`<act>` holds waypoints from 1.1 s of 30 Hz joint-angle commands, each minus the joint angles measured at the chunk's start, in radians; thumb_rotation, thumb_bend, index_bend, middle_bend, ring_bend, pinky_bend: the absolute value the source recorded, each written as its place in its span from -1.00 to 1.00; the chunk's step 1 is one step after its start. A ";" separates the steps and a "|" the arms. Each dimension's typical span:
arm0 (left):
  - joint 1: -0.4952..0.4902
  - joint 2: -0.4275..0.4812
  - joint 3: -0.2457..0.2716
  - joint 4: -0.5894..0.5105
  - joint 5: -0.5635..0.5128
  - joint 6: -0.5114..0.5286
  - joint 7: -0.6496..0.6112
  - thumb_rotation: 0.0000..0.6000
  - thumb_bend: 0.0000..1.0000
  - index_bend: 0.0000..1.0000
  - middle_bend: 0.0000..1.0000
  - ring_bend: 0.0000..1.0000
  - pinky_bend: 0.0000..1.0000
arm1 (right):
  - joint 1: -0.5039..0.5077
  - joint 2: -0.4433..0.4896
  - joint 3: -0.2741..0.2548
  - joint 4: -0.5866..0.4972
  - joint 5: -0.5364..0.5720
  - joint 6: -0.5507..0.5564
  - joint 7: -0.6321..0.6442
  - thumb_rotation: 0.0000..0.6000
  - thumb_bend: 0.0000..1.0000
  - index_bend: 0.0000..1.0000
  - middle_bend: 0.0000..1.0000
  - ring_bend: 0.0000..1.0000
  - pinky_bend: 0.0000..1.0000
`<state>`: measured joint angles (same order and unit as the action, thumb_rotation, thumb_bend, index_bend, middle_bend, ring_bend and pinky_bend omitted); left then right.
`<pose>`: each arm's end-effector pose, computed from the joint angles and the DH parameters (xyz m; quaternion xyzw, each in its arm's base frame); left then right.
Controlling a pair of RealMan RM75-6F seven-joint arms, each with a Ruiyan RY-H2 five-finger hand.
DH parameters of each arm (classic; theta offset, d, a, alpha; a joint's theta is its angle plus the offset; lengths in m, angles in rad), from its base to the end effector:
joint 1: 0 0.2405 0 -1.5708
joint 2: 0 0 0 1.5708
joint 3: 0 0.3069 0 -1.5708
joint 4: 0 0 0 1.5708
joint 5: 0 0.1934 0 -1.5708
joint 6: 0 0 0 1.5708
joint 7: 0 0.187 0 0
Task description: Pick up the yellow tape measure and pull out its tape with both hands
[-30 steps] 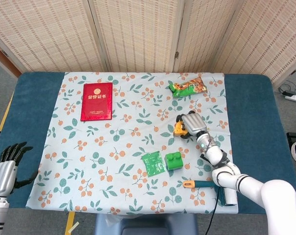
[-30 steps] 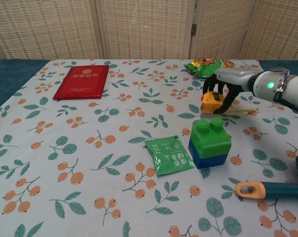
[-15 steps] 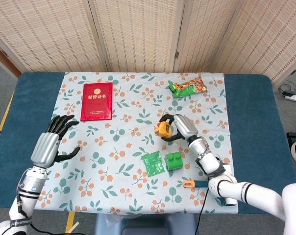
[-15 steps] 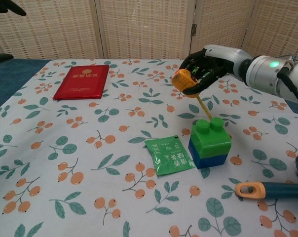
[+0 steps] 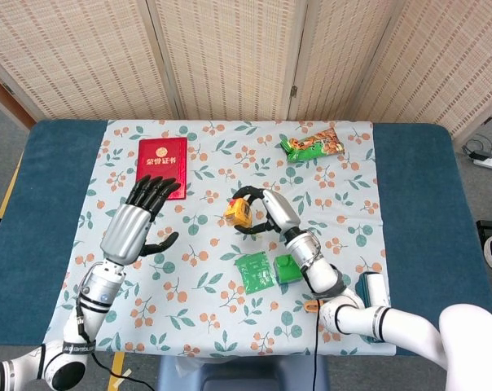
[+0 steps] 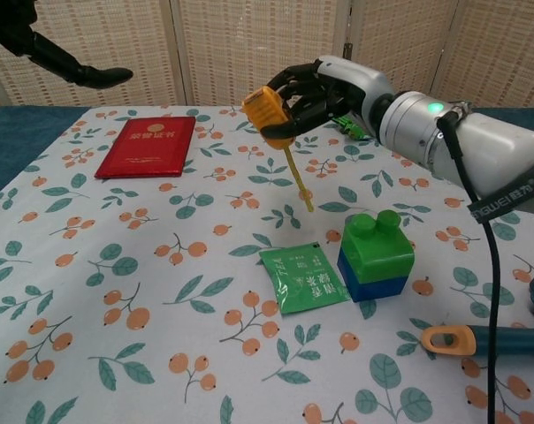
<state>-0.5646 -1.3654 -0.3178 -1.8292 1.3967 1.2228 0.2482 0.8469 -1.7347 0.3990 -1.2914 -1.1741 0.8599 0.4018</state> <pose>-0.1256 0.3691 0.1102 -0.6465 -0.3255 -0.5609 0.4018 -0.0945 -0.4577 -0.0442 0.5498 -0.5915 0.5530 0.2053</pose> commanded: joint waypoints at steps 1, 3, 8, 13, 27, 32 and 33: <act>-0.030 -0.027 0.006 0.028 -0.018 -0.015 0.059 1.00 -0.32 -0.75 -0.76 -0.83 -1.00 | 0.013 -0.028 -0.003 0.029 -0.035 0.021 0.035 1.00 -0.16 0.16 0.00 -0.12 -0.58; -0.041 -0.039 0.008 0.040 -0.023 -0.018 0.080 1.00 -0.32 -0.77 -0.76 -0.83 -1.00 | 0.017 -0.040 -0.002 0.042 -0.048 0.028 0.057 1.00 -0.16 0.16 0.00 -0.12 -0.58; -0.066 -0.064 0.018 0.063 -0.026 -0.022 0.118 1.00 -0.32 -0.81 -0.78 -0.84 -1.00 | 0.031 -0.084 0.000 0.080 -0.077 0.054 0.107 1.00 -0.16 0.16 0.00 -0.12 -0.58; -0.085 -0.081 0.024 0.079 -0.034 -0.028 0.131 1.00 -0.33 -0.84 -0.79 -0.85 -1.00 | 0.049 -0.124 -0.004 0.123 -0.095 0.062 0.137 1.00 -0.16 0.16 0.00 -0.12 -0.58; -0.129 -0.121 0.023 0.107 -0.059 -0.034 0.126 1.00 -0.32 -0.85 -0.79 -0.85 -1.00 | 0.091 -0.179 0.019 0.143 -0.066 0.068 0.076 1.00 -0.16 0.16 0.00 -0.12 -0.58; -0.137 -0.124 0.025 0.107 -0.067 -0.033 0.125 1.00 -0.32 -0.85 -0.79 -0.85 -1.00 | 0.096 -0.186 0.020 0.144 -0.058 0.064 0.060 1.00 -0.16 0.16 0.00 -0.12 -0.58; -0.139 -0.126 0.025 0.108 -0.069 -0.032 0.126 1.00 -0.32 -0.85 -0.79 -0.85 -1.00 | 0.097 -0.187 0.019 0.144 -0.057 0.063 0.059 1.00 -0.16 0.16 0.00 -0.12 -0.58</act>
<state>-0.7028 -1.4906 -0.2926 -1.7218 1.3279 1.1904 0.3736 0.9434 -1.9215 0.4179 -1.1475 -1.2317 0.9232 0.4606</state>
